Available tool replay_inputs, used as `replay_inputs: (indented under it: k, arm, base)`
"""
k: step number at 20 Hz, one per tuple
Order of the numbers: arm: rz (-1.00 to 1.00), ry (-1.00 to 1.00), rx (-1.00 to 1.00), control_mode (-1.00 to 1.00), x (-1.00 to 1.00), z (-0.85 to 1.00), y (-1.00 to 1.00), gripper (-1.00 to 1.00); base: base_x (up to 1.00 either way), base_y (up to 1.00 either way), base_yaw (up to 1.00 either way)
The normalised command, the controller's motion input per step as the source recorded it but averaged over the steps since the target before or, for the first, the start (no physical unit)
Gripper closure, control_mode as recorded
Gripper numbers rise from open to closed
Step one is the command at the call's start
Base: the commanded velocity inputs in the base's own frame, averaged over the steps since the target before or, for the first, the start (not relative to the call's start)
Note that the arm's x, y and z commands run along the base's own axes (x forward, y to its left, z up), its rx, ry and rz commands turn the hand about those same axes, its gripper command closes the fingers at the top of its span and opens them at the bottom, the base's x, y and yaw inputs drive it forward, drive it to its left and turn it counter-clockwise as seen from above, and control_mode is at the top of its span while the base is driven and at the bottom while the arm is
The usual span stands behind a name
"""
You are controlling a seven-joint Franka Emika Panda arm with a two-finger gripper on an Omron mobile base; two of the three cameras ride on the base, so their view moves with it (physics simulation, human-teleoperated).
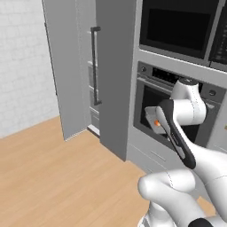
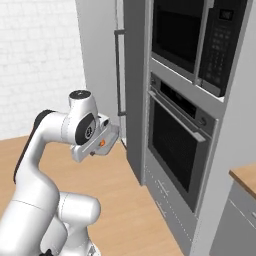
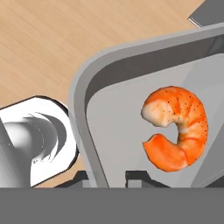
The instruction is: Take the meat container that has the shrimp and place it on the second highest rack of the freezer. Then take the vegetable container that has the tomato and potato and place it on the highest rack of the freezer.
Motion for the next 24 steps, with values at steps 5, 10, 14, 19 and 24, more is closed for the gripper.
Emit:
replay_inputs:
  k: [5,10,14,19,24]
  arm:
    - [0.00,0.00,0.00,1.00,0.00,0.00,0.00,1.00]
    - [0.00,0.00,0.00,1.00,0.00,0.00,0.00,1.00]
    - [0.00,0.00,0.00,1.00,0.00,0.00,0.00,1.00]
    - [0.00,0.00,0.00,1.00,0.00,0.00,0.00,1.00]
    - [0.00,0.00,0.00,1.00,0.00,0.00,0.00,1.00]
  base:
    - [0.98,0.65,0.08]
    - [0.72,0.30,0.43]
    - [0.99,0.04,0.17]
    - [0.97,0.54,-0.05]
    - [0.74,0.63,-0.35]
